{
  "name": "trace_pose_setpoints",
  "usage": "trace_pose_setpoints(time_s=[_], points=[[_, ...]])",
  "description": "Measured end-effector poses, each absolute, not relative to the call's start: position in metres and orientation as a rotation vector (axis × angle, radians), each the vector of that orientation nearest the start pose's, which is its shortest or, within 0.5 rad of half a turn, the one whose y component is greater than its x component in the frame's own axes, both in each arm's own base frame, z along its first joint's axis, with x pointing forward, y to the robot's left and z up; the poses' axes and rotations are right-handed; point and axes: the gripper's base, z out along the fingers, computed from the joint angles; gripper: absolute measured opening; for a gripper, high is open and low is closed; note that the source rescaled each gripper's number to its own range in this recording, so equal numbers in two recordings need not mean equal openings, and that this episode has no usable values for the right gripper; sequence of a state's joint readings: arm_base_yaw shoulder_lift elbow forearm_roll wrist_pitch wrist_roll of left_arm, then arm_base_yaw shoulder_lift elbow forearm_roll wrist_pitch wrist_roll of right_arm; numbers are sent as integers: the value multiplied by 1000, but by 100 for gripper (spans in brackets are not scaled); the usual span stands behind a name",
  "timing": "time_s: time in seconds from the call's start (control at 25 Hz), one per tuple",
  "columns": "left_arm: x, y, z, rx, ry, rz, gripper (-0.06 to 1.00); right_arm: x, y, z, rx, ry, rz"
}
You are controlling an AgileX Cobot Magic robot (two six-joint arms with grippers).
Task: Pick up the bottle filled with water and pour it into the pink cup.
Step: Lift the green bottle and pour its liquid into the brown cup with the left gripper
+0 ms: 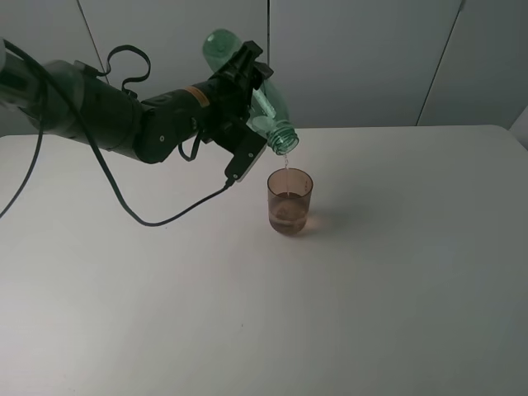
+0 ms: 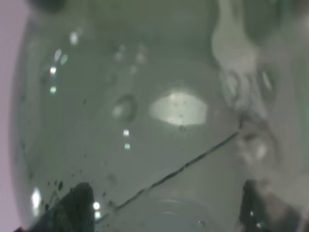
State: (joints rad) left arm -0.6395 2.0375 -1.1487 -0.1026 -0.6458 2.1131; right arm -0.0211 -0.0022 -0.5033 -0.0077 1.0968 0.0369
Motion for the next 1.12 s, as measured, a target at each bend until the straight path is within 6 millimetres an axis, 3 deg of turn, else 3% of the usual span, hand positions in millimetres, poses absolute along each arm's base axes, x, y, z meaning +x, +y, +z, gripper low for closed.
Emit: trace_pose_setpoints(time_s=[1.12], points=[[354, -264, 179, 1818, 358, 1065, 1, -7, 0, 275, 61, 2074, 0]])
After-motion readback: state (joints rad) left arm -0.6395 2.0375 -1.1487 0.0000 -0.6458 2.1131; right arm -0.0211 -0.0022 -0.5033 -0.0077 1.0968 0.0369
